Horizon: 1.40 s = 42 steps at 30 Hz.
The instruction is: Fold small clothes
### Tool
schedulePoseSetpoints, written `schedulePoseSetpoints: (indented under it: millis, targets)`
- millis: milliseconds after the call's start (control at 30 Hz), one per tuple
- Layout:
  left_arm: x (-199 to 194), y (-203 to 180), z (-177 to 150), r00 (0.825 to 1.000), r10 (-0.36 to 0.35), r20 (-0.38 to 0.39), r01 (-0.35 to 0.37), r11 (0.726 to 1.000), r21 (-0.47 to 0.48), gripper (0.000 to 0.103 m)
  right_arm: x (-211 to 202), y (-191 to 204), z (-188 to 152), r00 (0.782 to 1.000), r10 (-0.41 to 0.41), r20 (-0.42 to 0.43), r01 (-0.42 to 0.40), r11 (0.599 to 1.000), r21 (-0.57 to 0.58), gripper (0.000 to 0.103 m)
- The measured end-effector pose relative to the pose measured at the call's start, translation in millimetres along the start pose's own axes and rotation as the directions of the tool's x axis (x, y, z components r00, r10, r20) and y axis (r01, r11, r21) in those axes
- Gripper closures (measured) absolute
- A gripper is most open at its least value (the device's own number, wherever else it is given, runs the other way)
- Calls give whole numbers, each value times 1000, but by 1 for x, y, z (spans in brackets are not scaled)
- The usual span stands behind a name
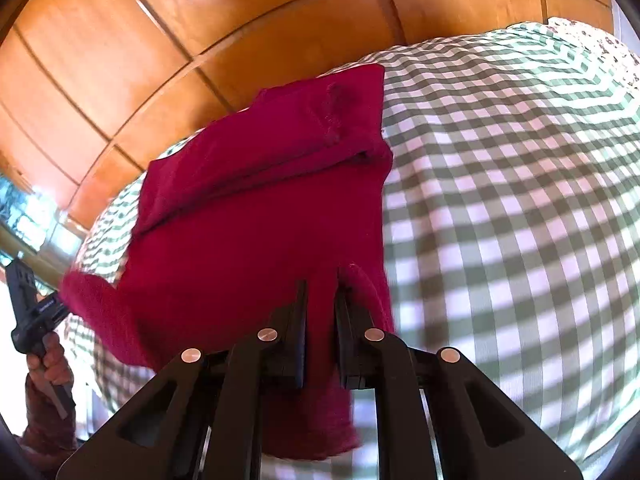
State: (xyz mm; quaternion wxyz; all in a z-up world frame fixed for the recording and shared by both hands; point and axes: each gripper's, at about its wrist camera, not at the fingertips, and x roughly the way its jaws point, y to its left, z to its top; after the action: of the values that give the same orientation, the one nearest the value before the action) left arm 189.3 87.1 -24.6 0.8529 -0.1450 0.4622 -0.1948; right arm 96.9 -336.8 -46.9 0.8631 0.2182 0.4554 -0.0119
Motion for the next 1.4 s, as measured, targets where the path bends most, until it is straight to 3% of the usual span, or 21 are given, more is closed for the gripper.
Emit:
schedulePoseSetpoints:
  millis: [67,133,167,200,267,367,533,633,733,767,833,867,900,967,1067,1200,1400]
  targets:
    - [13,3,13,1000,25,-9,-25,999,-43,85,4,-1,7,1000,8,7,-8,1000,12,90]
    - [12,5,18,999,52,13,-51,997,-53,59,5,-2,15,999,49,14,-50,998,48,70]
    - [9,5,20,997,69,37,-66,996,-54,44,3,-2,17,997,71,25,-72,995,62,42]
    - [4,7,24,996,70,60,-67,996,-57,41,-2,-3,19,994,91,56,-95,992,82,21]
    - [-3,16,22,995,65,72,-60,996,-71,40,-15,-5,18,991,73,115,-85,991,107,11]
    - [-14,30,3,993,88,74,-83,994,-67,40,-29,-17,14,987,78,140,-99,984,146,11]
    - [-12,38,-39,997,74,18,-74,997,-9,40,-39,-32,-24,993,30,111,-48,987,156,10]
    - [-3,28,-58,999,47,-19,-47,999,22,41,-27,-25,-44,998,13,64,-20,994,104,10]
    - [5,19,-61,997,81,-19,-80,995,56,48,-11,-12,-46,995,-66,72,65,998,17,11]
    - [7,17,-60,996,85,-17,-84,995,58,55,-4,-7,-42,993,-90,79,91,996,-9,15]
    - [13,12,-56,994,108,-19,-107,993,58,66,7,1,-35,993,-95,67,98,994,-38,34]
    - [15,11,-55,994,103,-25,-101,993,63,77,10,4,-32,993,-99,63,102,993,-52,49]
    - [15,9,-55,994,103,-29,-101,993,68,78,12,11,-30,993,-103,62,108,991,-78,62]
    - [12,6,-58,993,119,-24,-117,990,83,82,14,19,-29,993,-105,59,111,988,-105,74]
    - [6,4,-63,994,106,-26,-103,990,95,86,4,23,-33,993,-95,64,101,989,-111,80]
    - [-8,3,-74,997,70,-39,-65,992,112,87,-20,15,-46,996,-59,61,65,994,-93,80]
    - [-37,-5,-118,994,31,-102,-14,986,166,87,-42,5,-75,996,-84,-3,83,990,-110,80]
